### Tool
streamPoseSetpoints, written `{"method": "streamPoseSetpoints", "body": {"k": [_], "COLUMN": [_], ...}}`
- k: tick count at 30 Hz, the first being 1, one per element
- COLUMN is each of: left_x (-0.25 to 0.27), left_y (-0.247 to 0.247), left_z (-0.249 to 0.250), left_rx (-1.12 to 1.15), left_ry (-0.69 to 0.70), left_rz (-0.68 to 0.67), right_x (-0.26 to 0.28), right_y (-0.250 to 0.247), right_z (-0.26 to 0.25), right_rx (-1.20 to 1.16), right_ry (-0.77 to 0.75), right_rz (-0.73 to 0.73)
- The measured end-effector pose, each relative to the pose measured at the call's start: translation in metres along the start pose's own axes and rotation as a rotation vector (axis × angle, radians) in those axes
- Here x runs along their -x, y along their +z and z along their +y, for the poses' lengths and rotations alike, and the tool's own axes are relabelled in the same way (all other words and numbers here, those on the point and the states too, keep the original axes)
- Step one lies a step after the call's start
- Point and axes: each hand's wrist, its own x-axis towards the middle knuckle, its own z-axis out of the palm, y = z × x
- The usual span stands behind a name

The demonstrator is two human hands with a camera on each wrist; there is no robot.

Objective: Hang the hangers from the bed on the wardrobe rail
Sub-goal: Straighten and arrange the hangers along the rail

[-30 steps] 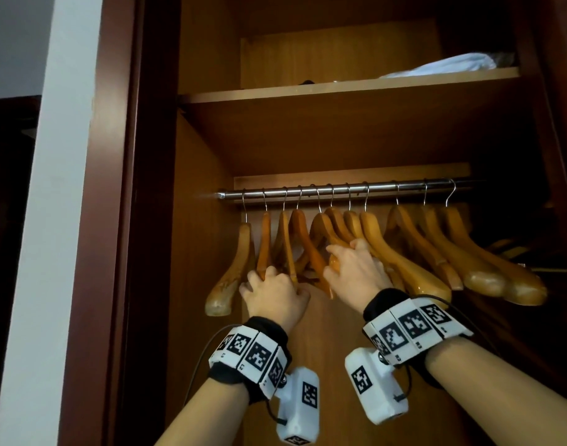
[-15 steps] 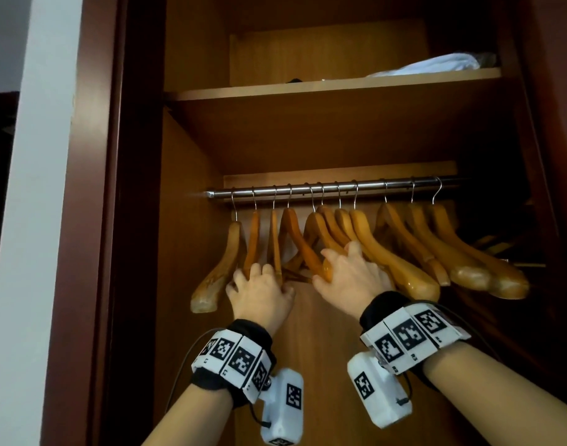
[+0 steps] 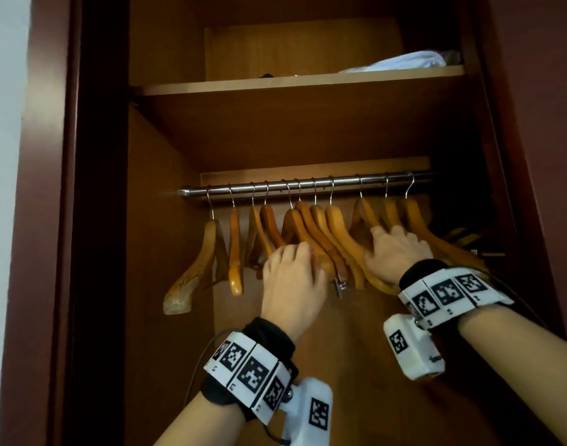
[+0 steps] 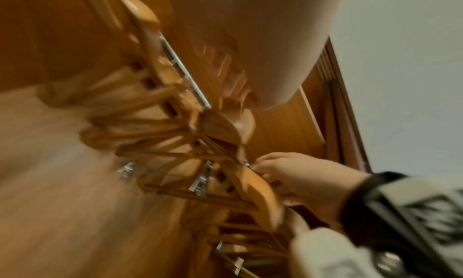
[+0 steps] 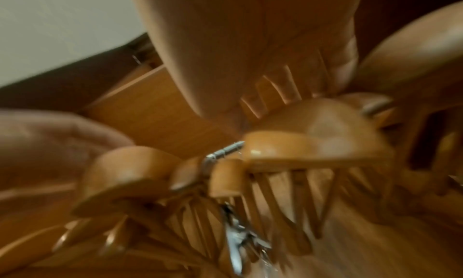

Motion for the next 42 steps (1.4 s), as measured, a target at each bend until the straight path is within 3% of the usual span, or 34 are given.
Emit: {"method": "streamPoseSetpoints", "body": {"k": [4, 8, 13, 22, 29, 42], "left_x": [-0.002, -0.005, -0.009, -0.006, -0.007, -0.009], "left_y": [0.012, 0.022, 0.029, 0.032, 0.031, 0.035], "left_z": [0.027, 0.036, 0.040, 0.040, 0.035, 0.035], "left_rx": [0.027, 0.006, -0.025, -0.131, -0.203, -0.201], "left_ry": [0.114, 0.140, 0.116, 0.050, 0.017, 0.023], "left_rz": [-0.013, -0.034, -0.037, -0.061, -0.084, -0.078], "right_x": [-0.004, -0.009, -0.017, -0.030, -0.029, -0.024], "right_y": [-0.001, -0.009, -0.007, -0.004, 0.001, -0.003], "right_z": [0.006, 0.024, 0.048, 0.039, 0.030, 0.025], "right_rx": [-0.001, 0.014, 0.120, 0.171, -0.024, -0.122], "right_ry": [-0.009, 0.019, 0.046, 0.009, -0.049, -0.079], "right_rz": [0.005, 0.068, -0.012, 0.009, 0.047, 0.051]}}
